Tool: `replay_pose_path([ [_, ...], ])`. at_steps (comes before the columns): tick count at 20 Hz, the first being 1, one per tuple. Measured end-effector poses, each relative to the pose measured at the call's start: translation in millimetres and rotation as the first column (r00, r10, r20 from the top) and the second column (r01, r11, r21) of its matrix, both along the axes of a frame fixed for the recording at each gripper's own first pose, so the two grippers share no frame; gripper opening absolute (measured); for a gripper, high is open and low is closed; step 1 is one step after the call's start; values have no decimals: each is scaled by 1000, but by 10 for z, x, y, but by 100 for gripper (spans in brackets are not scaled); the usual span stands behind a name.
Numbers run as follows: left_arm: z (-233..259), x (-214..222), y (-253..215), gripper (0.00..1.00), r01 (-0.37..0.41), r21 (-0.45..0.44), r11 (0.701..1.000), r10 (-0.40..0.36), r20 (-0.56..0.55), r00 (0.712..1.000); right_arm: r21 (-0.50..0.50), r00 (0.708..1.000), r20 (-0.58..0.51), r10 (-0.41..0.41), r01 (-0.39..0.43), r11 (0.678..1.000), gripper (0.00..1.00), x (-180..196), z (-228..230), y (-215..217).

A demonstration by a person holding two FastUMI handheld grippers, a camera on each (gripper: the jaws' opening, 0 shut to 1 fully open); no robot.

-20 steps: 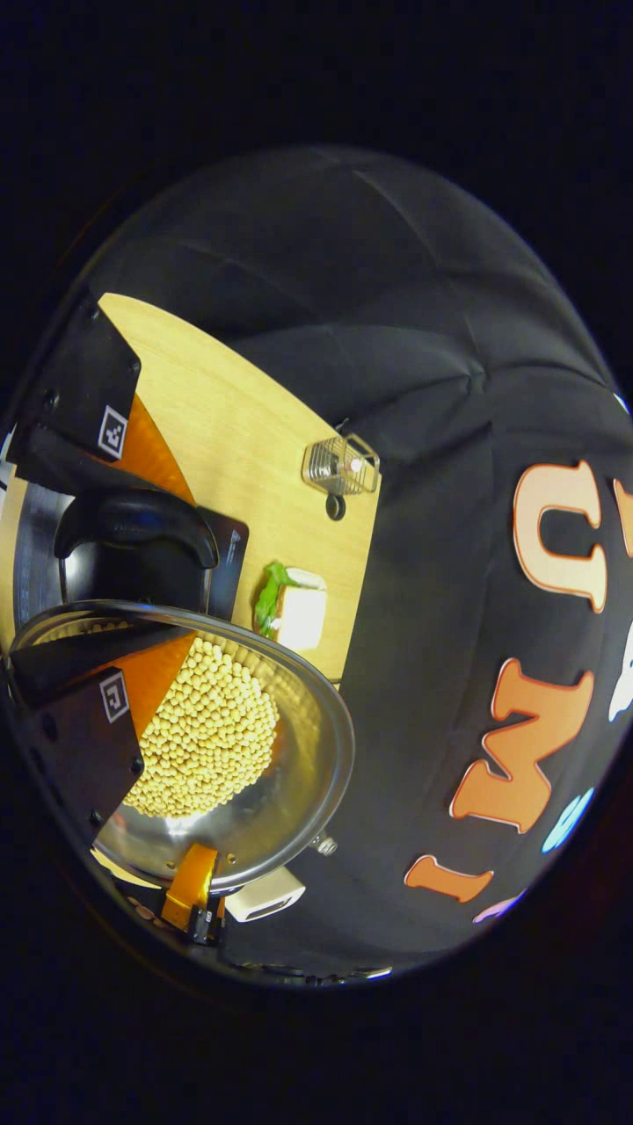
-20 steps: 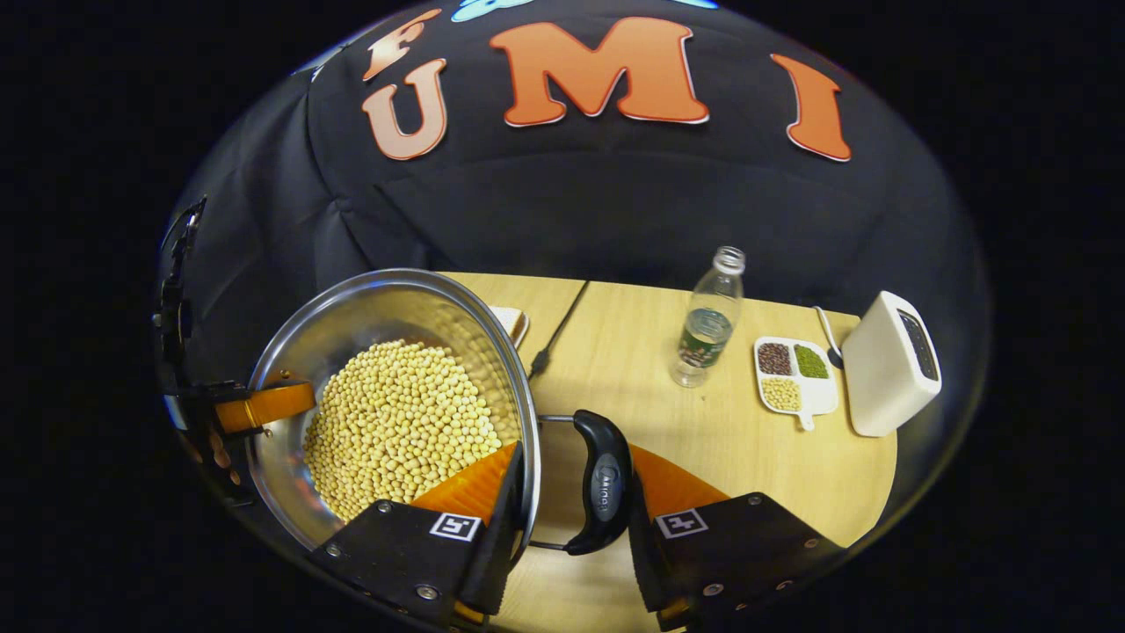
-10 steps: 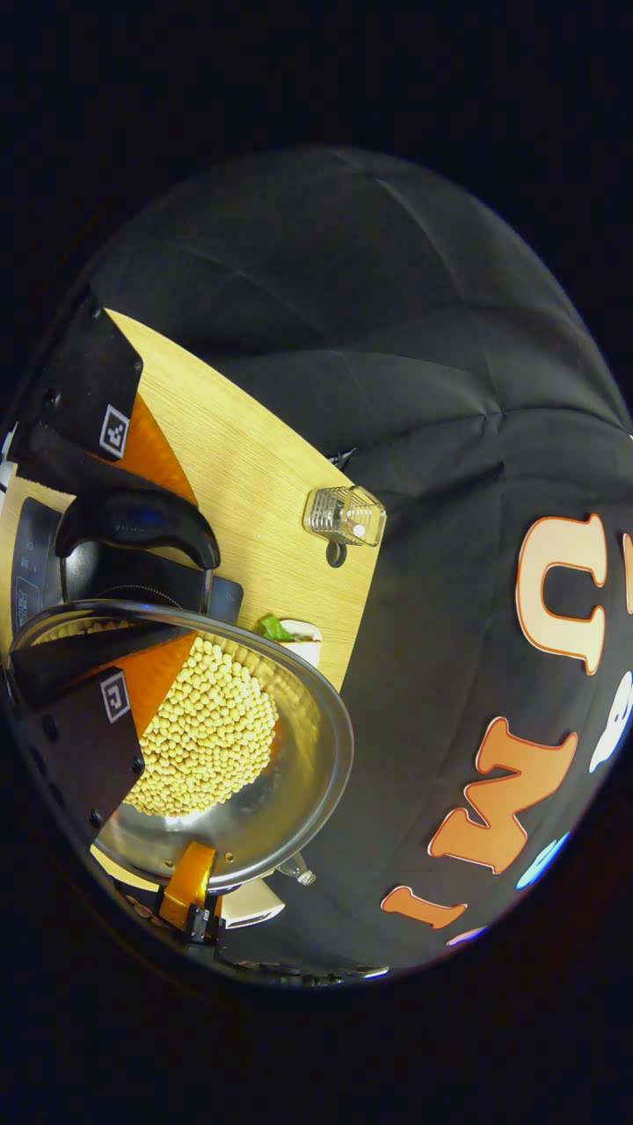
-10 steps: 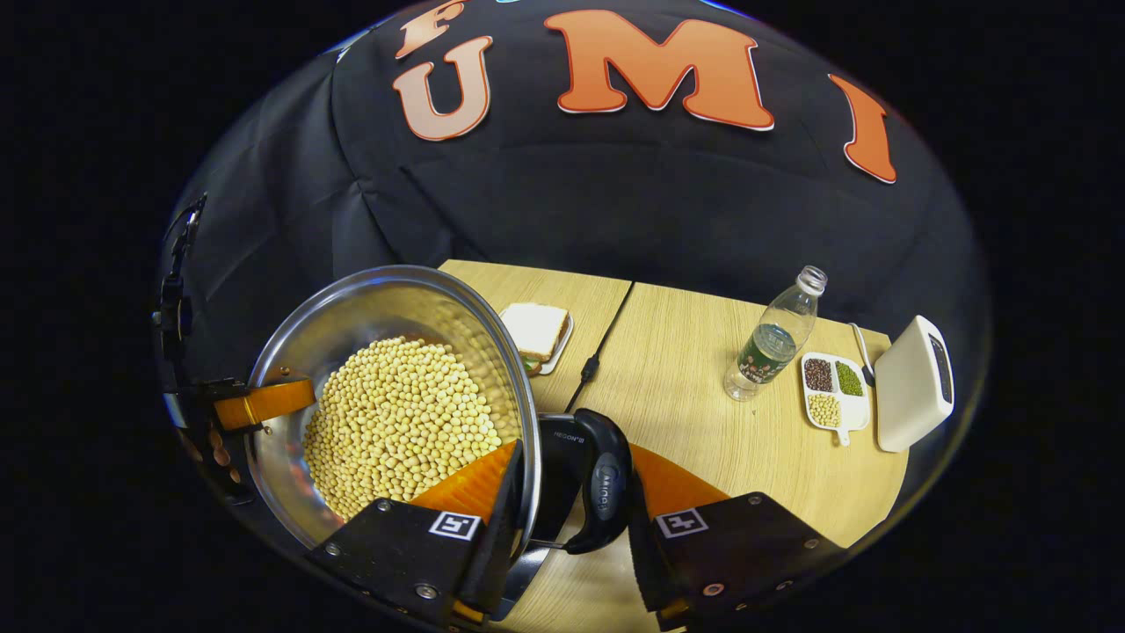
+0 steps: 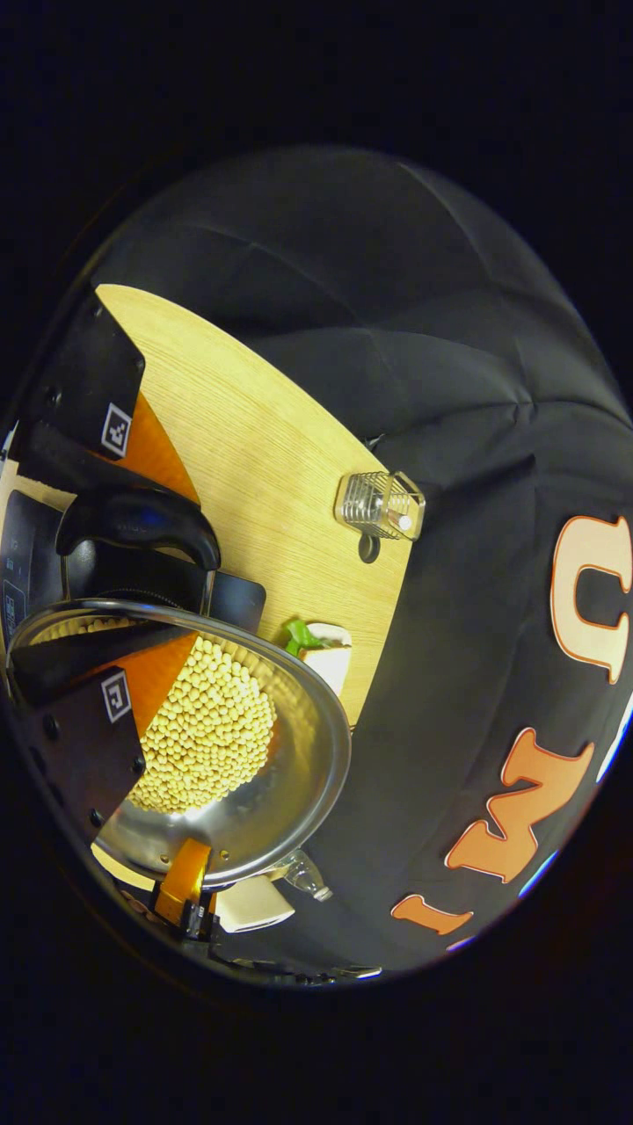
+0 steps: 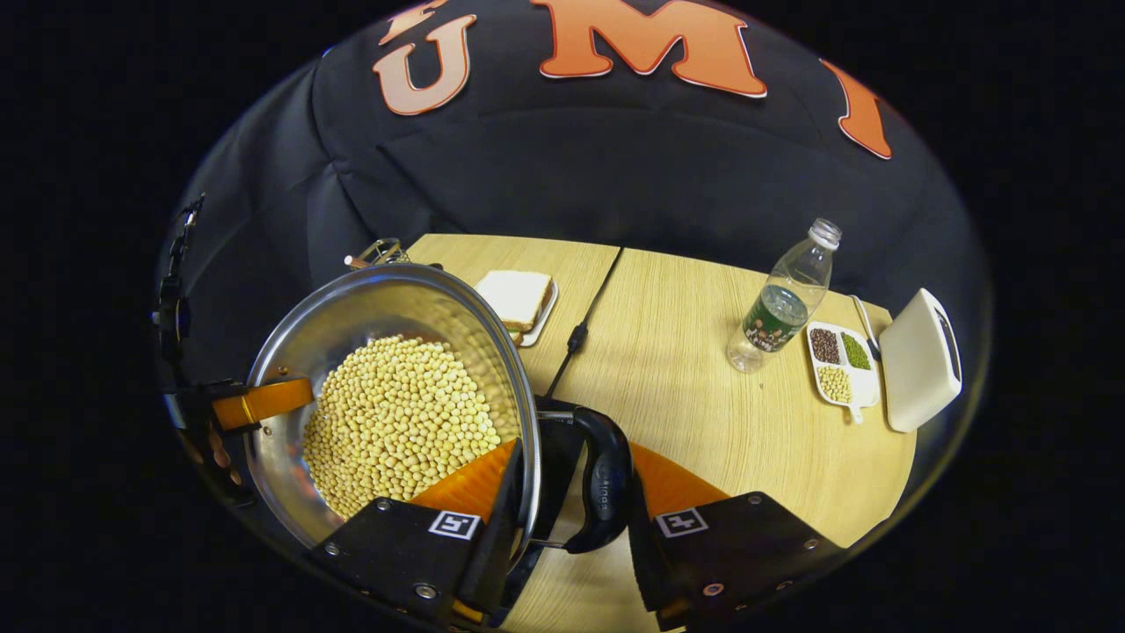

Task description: First push the handle of the pot to place it horizontally, then grasp the pot with both hands and set it on the induction cooktop.

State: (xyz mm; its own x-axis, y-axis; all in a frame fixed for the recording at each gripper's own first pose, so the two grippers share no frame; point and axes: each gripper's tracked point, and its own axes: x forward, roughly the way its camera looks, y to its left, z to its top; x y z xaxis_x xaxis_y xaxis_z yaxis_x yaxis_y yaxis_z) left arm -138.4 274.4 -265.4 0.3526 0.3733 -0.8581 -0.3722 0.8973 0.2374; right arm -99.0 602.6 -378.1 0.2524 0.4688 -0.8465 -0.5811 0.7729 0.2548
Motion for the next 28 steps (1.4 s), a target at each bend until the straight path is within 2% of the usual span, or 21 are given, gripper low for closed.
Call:
replay_pose_path([
  [4, -86, -23, 20, 74, -17, -10, 1000, 17, -10, 1000, -24, 1000, -16, 6, -7, 1000, 58, -44, -148, 12],
  [10, 35, 0, 22, 74, -32, -15, 999, 31, -26, 999, -47, 999, -44, 9, -11, 999, 58, -93, -340, 48],
  [11, 44, 2, 36, 73, -29, -14, 999, 29, -28, 999, -49, 999, -47, 7, -10, 999, 54, -88, -354, 52],
  [12, 63, 17, 59, 74, -30, -15, 999, 30, -28, 999, -53, 999, -51, 7, -10, 999, 58, -96, -369, 51],
  [20, -6, 59, 69, 74, -14, -9, 1000, 13, -27, 1000, -53, 999, -48, -6, 3, 999, 59, -23, -435, 120],
  [22, -13, 35, 62, 75, -5, -9, 1000, 5, -31, 1000, -66, 1000, -23, 1, -2, 998, 63, 25, -436, 110],
  [24, 60, 61, 83, 79, -13, 11, 1000, 14, -18, 1000, -37, 1000, 2, 12, -12, 999, 69, 68, -351, 145],
  [28, 309, 335, 34, 89, -31, 48, 998, 25, 116, 993, 40, 992, 124, 3, -8, 999, 83, 335, -13, 0],
])
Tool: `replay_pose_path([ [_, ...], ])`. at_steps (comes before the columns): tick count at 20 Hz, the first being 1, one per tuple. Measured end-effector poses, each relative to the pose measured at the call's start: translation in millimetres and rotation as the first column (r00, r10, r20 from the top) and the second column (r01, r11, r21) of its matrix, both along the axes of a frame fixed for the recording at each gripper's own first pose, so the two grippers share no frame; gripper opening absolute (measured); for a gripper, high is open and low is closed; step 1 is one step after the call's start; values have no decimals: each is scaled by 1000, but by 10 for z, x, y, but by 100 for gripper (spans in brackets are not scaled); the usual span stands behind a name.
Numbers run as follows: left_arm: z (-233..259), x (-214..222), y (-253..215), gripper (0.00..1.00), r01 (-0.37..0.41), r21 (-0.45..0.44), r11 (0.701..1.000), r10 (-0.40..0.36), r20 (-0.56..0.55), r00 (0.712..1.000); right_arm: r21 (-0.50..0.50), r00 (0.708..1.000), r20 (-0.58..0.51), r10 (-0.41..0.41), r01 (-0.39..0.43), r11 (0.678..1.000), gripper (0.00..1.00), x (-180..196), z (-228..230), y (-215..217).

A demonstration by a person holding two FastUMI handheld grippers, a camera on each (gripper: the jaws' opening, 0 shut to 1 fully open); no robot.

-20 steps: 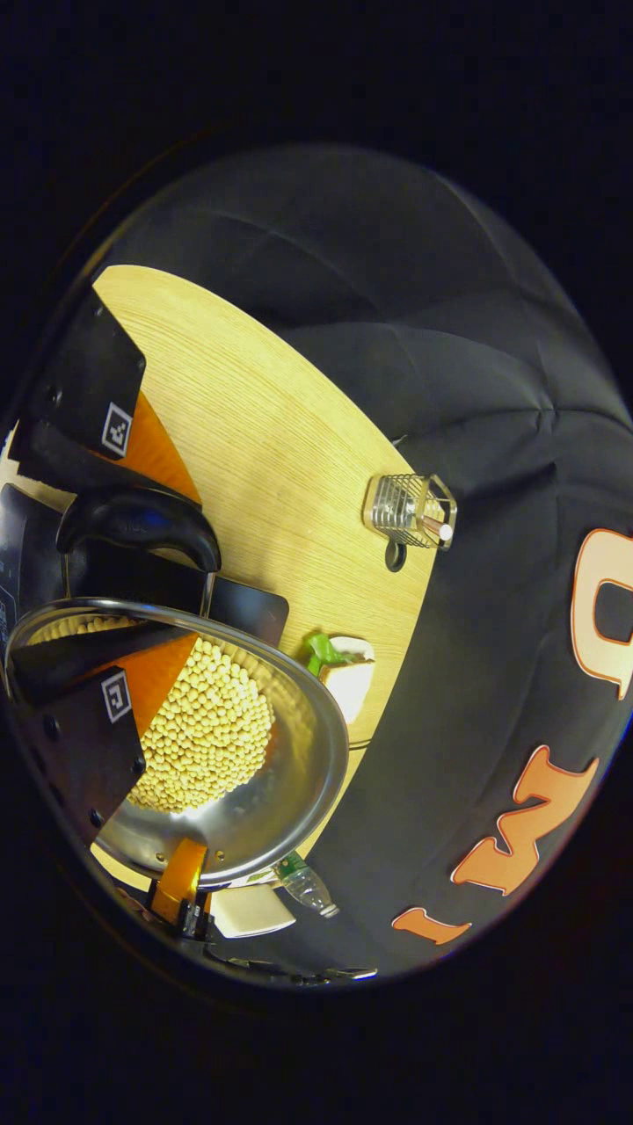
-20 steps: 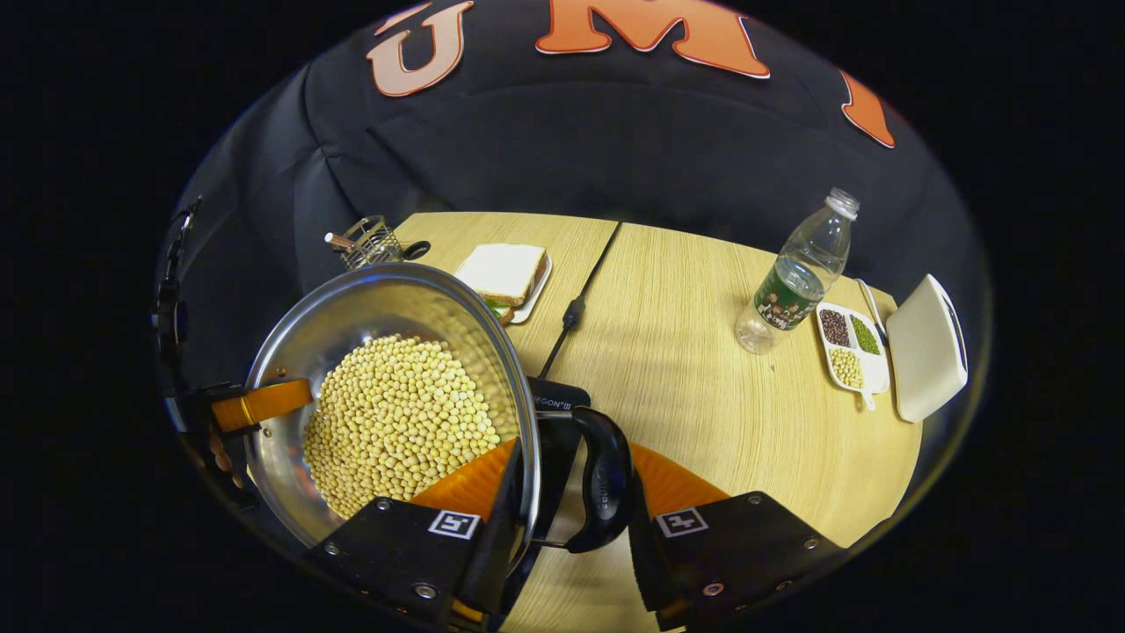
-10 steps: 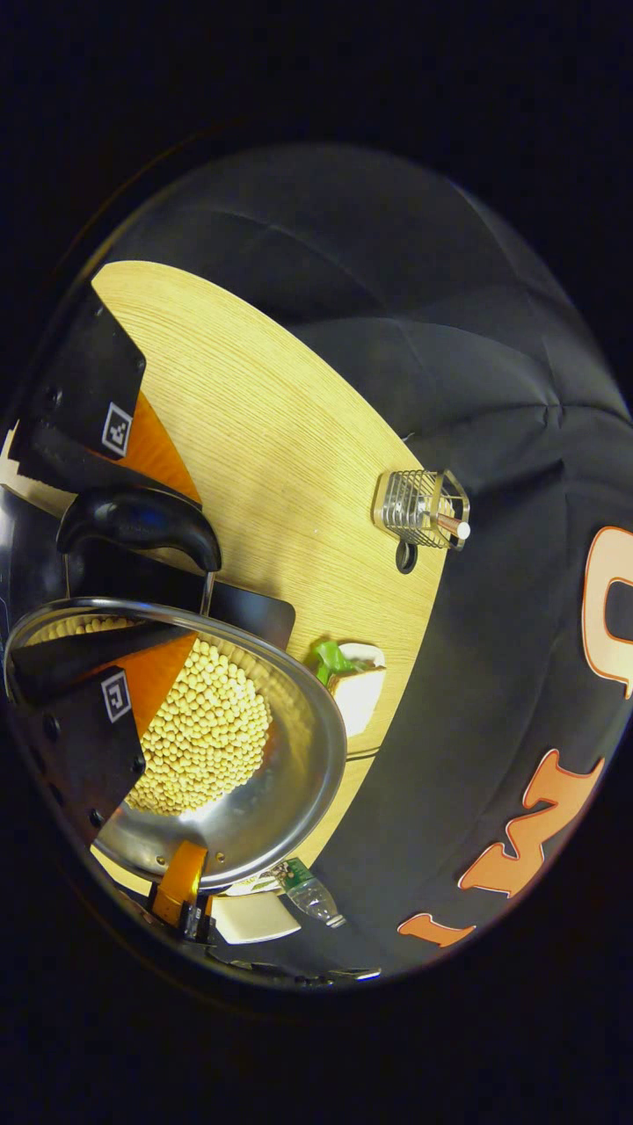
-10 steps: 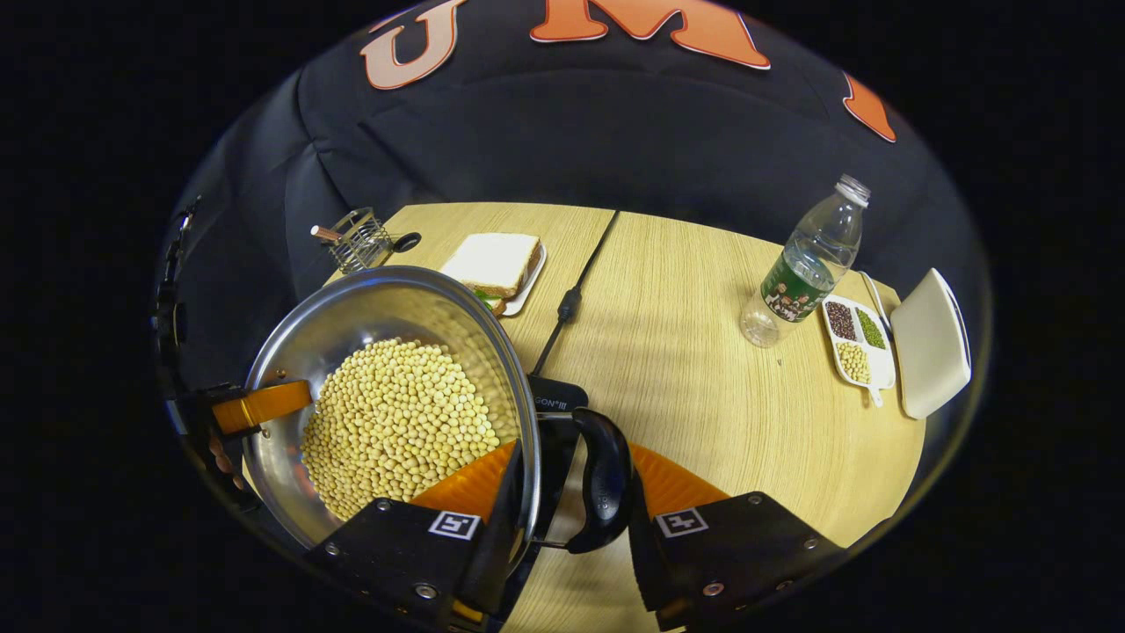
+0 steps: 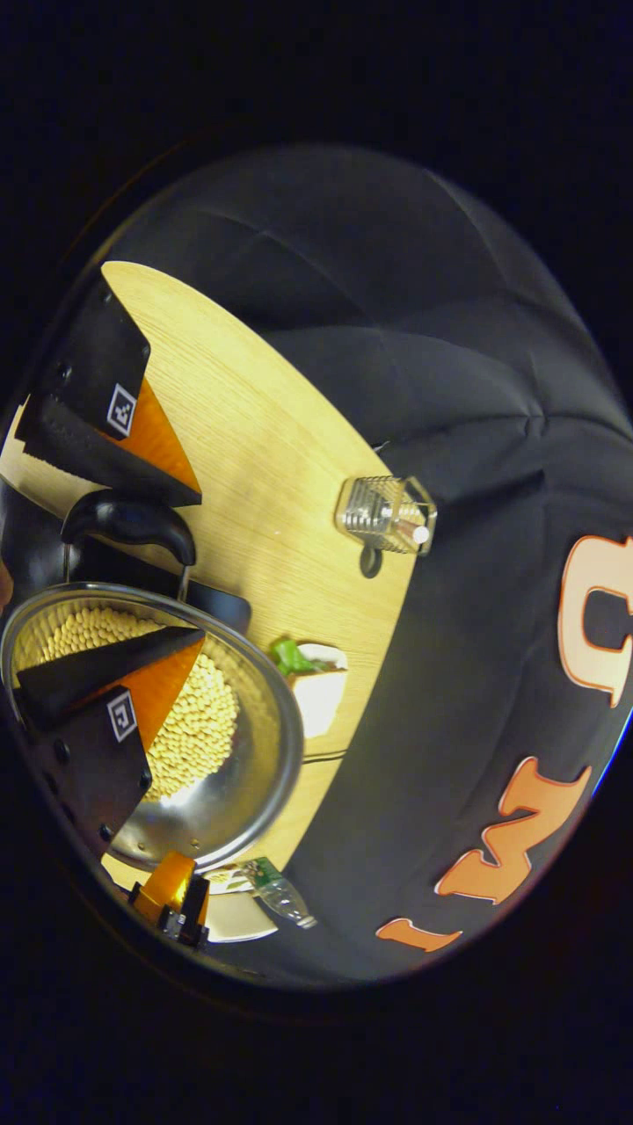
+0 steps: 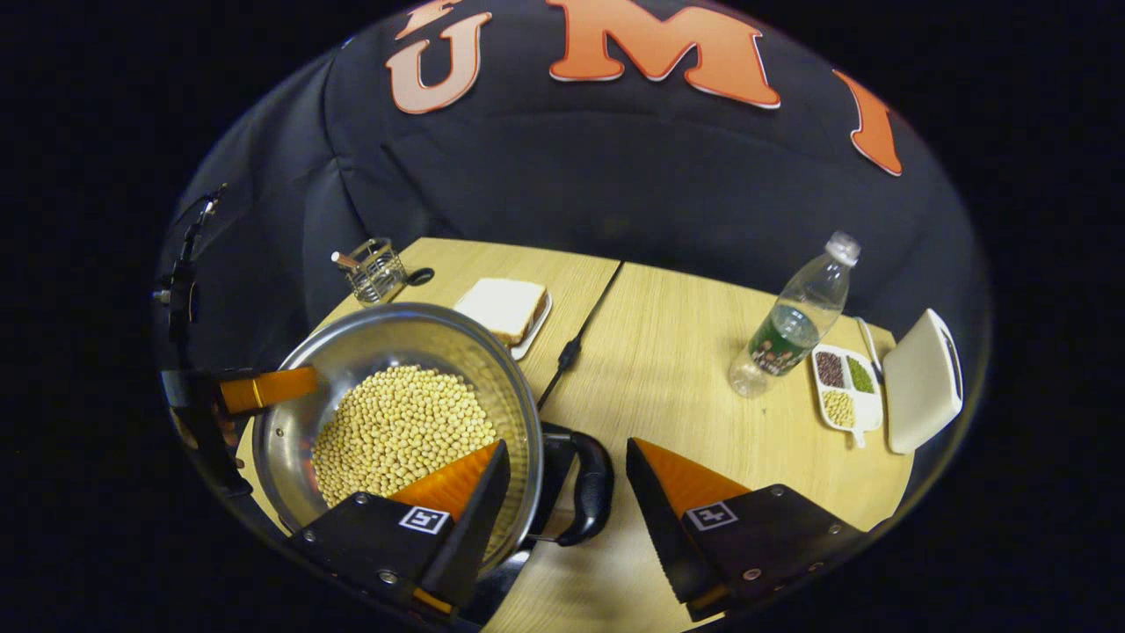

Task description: First push the handle of the pot to place it horizontally, then grasp the pot with both hands and set it on the induction cooktop.

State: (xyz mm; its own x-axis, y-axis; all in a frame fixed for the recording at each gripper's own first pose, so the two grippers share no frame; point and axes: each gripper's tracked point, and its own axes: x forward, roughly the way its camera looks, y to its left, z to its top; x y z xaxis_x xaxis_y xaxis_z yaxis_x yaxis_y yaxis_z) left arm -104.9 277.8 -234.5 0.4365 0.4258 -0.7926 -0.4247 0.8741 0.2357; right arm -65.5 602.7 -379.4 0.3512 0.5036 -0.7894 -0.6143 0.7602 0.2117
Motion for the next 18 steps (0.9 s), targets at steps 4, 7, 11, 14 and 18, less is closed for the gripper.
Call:
replay_pose_path([
  [4, 627, 284, -109, 99, 46, 117, 992, -61, 128, 990, 56, 993, 89, -73, 68, 996, 87, 352, 415, -489],
  [7, 1186, 551, -509, 98, 124, 228, 966, -177, 231, 957, 103, 976, 160, -145, 130, 986, 88, 657, 818, -973],
  [11, 1899, 843, -1410, 97, 223, 288, 931, -318, 344, 883, 163, 933, 279, -230, 190, 968, 92, 1079, 1416, -1648],
  [14, 2396, 1061, -2109, 98, 261, 225, 939, -339, 467, 817, 208, 889, 359, -285, 221, 953, 93, 1302, 1868, -2170],
  [18, 2878, 1241, -2827, 98, 329, 251, 911, -413, 539, 734, 244, 833, 438, -339, 252, 936, 94, 1513, 2320, -2770],
])
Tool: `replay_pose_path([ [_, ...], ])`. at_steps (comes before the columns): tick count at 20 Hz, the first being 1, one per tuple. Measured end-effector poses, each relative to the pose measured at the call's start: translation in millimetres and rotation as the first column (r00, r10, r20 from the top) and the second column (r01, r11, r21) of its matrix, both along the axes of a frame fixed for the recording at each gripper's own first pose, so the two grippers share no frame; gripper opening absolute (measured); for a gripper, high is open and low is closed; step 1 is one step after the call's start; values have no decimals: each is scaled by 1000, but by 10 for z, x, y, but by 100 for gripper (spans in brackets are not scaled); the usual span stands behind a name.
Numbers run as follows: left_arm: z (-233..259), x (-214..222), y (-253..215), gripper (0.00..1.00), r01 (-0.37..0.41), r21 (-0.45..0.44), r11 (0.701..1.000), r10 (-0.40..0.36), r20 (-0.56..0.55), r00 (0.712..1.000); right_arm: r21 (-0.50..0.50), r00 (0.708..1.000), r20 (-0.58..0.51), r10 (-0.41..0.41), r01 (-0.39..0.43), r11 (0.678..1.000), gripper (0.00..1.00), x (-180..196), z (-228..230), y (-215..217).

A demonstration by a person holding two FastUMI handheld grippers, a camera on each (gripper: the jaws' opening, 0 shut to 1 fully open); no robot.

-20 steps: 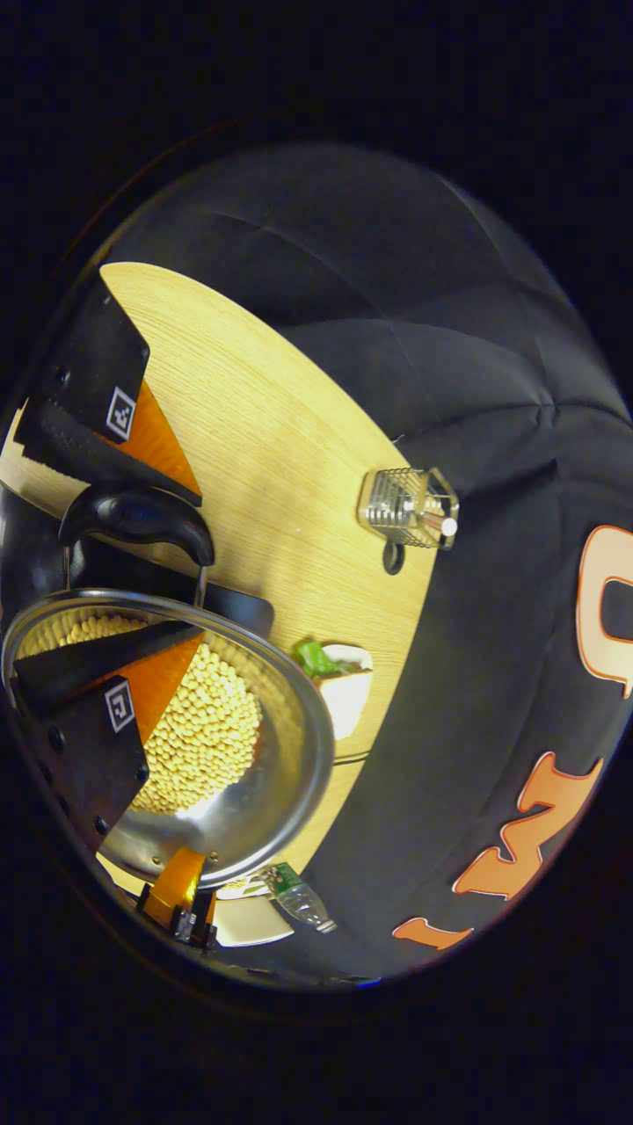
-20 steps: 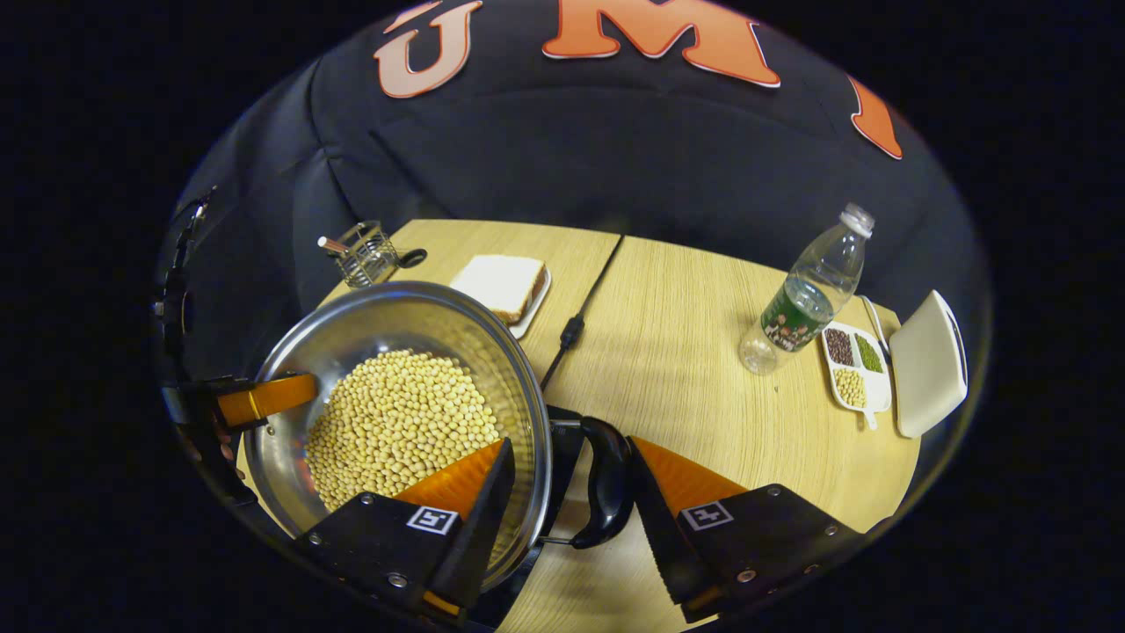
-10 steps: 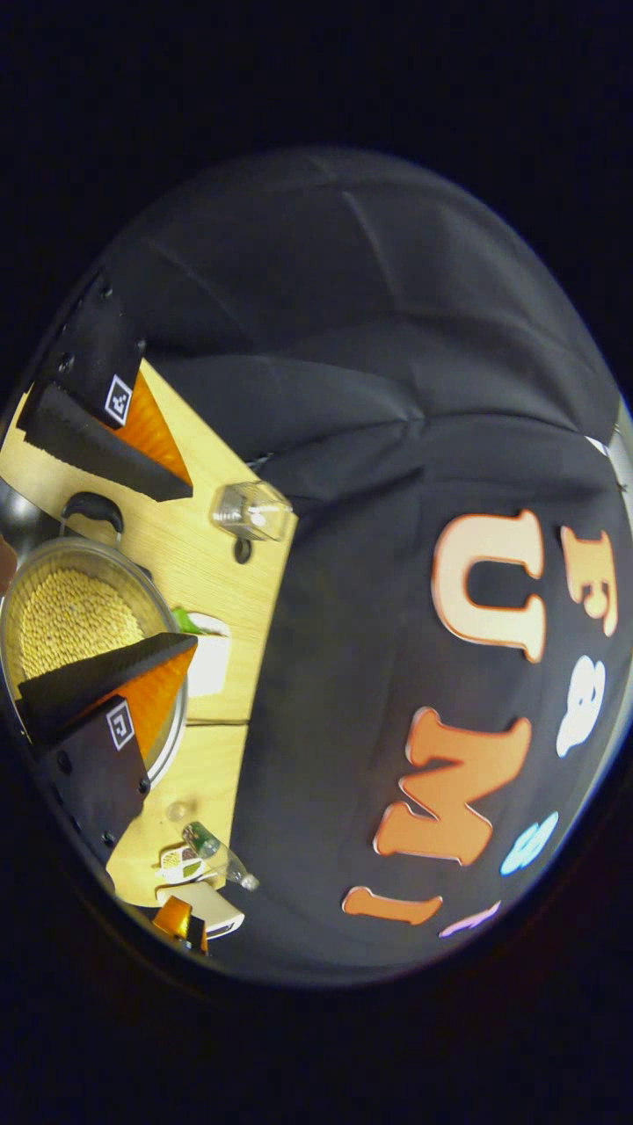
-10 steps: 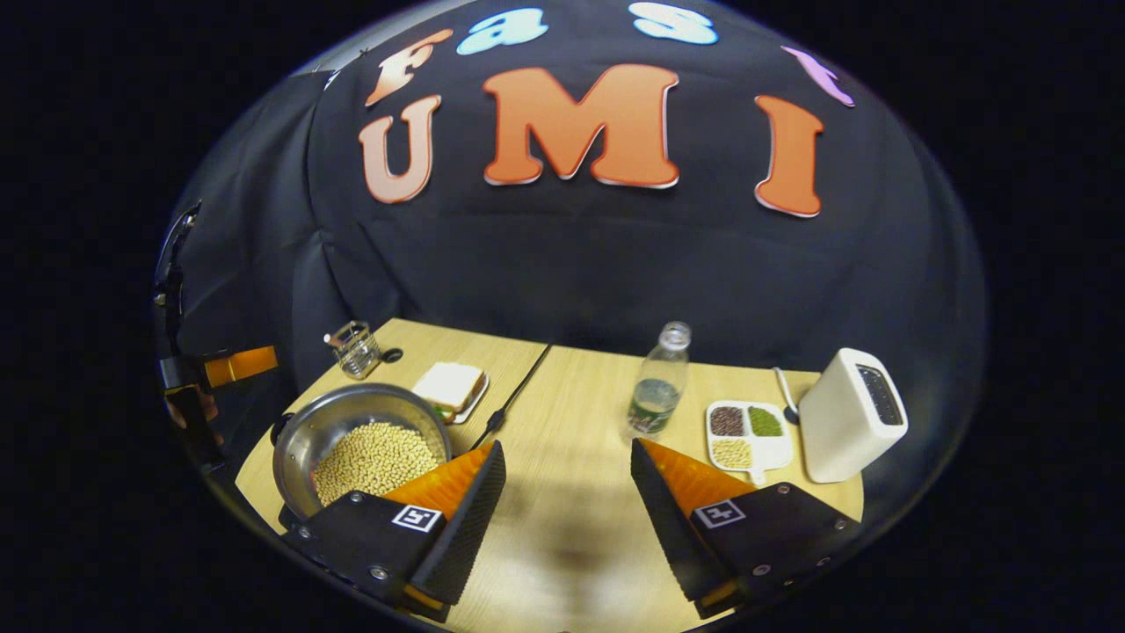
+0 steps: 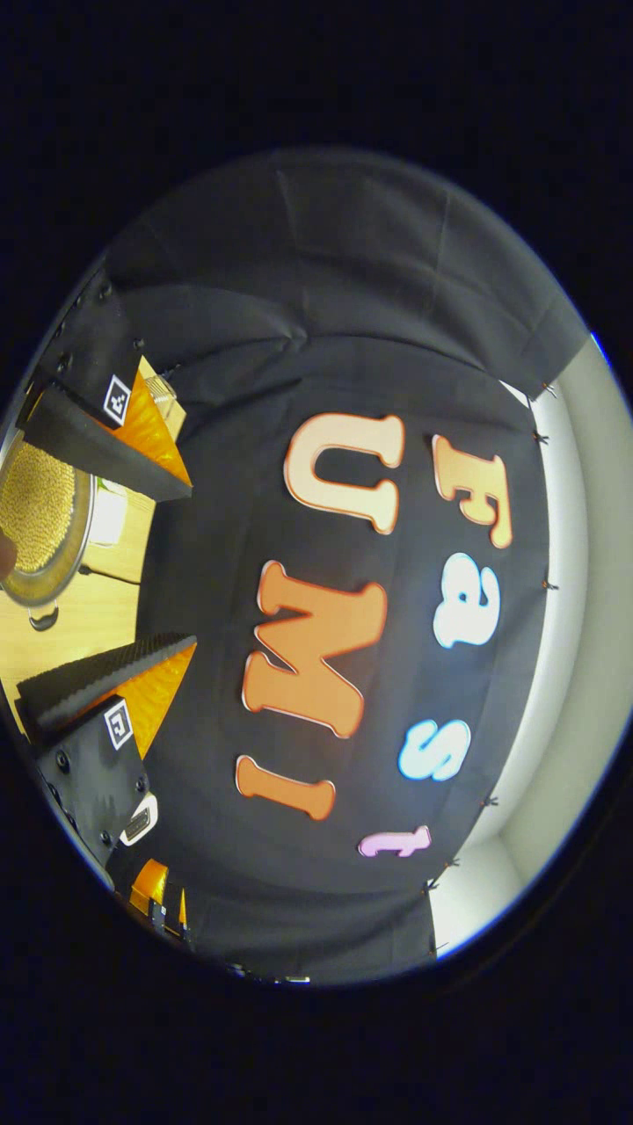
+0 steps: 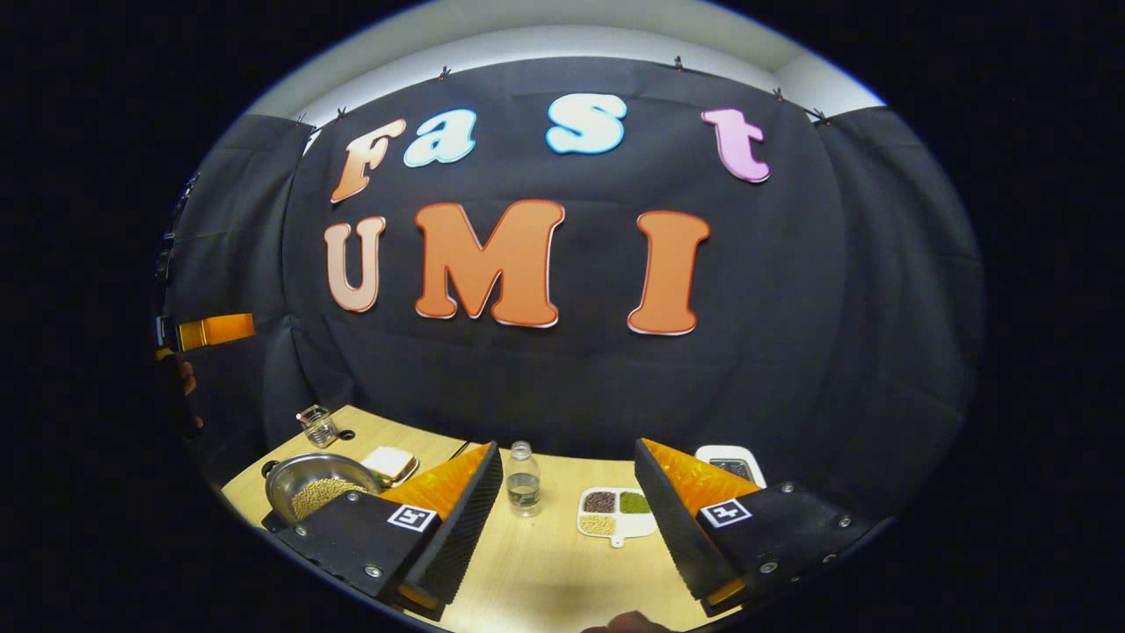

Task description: First push the handle of the pot to place it horizontally, then grasp the pot with both hands and set it on the induction cooktop.

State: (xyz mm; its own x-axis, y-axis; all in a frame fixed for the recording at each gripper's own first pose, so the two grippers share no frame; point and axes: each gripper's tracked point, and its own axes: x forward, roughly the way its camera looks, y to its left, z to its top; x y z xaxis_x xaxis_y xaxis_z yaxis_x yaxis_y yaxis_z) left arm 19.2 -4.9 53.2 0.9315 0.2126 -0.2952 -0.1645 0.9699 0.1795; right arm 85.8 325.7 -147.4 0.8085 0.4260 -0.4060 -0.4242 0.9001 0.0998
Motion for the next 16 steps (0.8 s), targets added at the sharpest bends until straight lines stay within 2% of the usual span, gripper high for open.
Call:
replay_pose_path([
  [2, 119, 53, -309, 97, 40, 19, 999, -40, 19, 999, 8, 999, 40, -12, 12, 1000, 93, 59, 187, -210],
  [7, 299, 47, -733, 97, 69, 26, 997, -71, 60, 996, 30, 989, 145, -40, 36, 999, 93, 204, 616, -551],
  [8, 348, 39, -776, 97, 73, 35, 997, -75, 69, 995, 34, 986, 159, -46, 41, 999, 93, 221, 670, -614],
  [9, 384, 67, -790, 97, 76, 52, 996, -79, 73, 994, 36, 984, 168, -51, 45, 998, 89, 253, 719, -659],
  [10, 409, 60, -800, 97, 75, 72, 995, -80, 76, 994, 40, 983, 176, -58, 52, 998, 98, 281, 764, -698],
  [11, 422, 70, -810, 97, 75, 85, 994, -82, 87, 993, 51, 981, 183, -63, 54, 997, 98, 313, 816, -719],
  [12, 460, 68, -821, 97, 75, 97, 992, -85, 97, 992, 64, 980, 187, -67, 56, 996, 94, 328, 873, -736],
  [16, 588, 45, -801, 97, 70, 123, 990, -86, 126, 988, 108, 968, 231, -103, 80, 991, 94, 482, 1123, -800],
])
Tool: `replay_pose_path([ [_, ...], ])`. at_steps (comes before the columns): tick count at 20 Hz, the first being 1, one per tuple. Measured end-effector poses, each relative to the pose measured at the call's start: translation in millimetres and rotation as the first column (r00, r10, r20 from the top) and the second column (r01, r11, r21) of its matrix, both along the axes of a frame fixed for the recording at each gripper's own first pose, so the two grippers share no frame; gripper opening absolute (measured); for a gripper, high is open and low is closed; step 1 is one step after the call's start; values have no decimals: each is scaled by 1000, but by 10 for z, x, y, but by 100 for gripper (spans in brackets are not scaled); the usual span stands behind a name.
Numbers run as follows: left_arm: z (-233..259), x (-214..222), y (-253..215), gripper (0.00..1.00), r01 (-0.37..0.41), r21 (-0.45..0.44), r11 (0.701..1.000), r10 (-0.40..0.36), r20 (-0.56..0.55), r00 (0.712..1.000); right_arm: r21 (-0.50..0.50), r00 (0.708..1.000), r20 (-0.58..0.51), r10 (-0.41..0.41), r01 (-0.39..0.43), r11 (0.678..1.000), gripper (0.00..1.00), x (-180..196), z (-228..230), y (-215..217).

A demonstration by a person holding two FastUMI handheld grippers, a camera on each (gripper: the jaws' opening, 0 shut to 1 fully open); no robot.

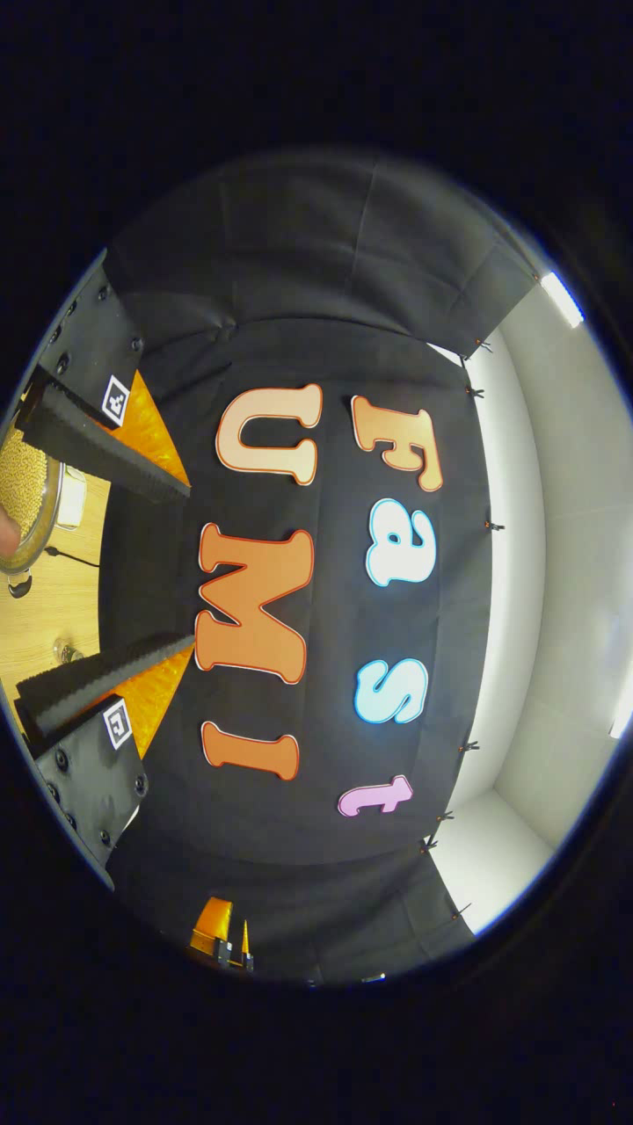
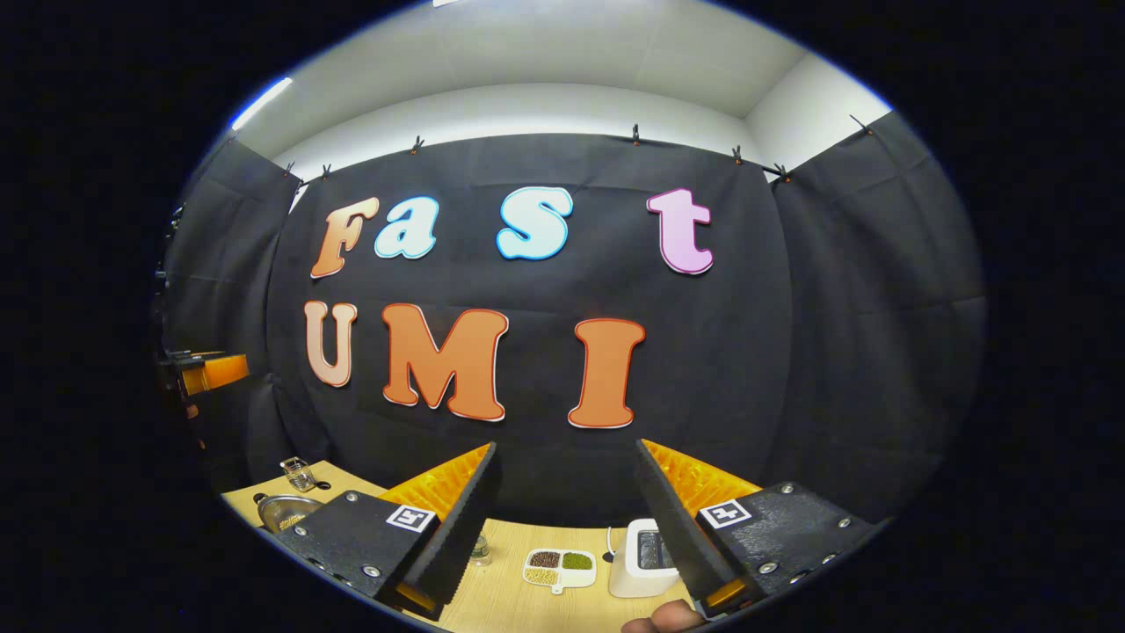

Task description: First push the handle of the pot to place it horizontally, then grasp the pot with both hands and set it on the induction cooktop.

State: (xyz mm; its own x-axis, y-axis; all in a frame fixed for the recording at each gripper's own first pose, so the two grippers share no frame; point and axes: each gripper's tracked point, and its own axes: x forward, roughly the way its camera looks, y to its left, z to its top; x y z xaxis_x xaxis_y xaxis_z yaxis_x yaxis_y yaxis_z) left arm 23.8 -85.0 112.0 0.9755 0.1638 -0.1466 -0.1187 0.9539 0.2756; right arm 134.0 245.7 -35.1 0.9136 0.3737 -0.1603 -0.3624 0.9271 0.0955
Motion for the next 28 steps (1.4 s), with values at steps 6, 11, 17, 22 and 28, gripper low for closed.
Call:
replay_pose_path([
  [6, 206, -70, -55, 97, 22, -41, 999, -19, 73, 997, 89, 998, 61, -9, 3, 996, 97, -31, 379, 45],
  [11, 179, -159, -35, 97, 16, -45, 999, -13, 55, 998, 82, 999, 46, 28, -31, 996, 94, -199, 281, 176],
  [17, 254, -37, -314, 97, 50, -16, 999, -49, 62, 997, 48, 997, 65, 43, -46, 998, 94, -189, 272, 225],
  [22, 196, 68, -112, 96, -22, -17, 1000, 23, 100, 995, 47, 997, 76, 32, -35, 998, 95, -129, 113, 140],
  [28, 42, 83, 74, 97, -88, -23, 996, 90, 115, 989, 25, 999, 30, 17, -18, 1000, 95, -143, -172, -95],
])
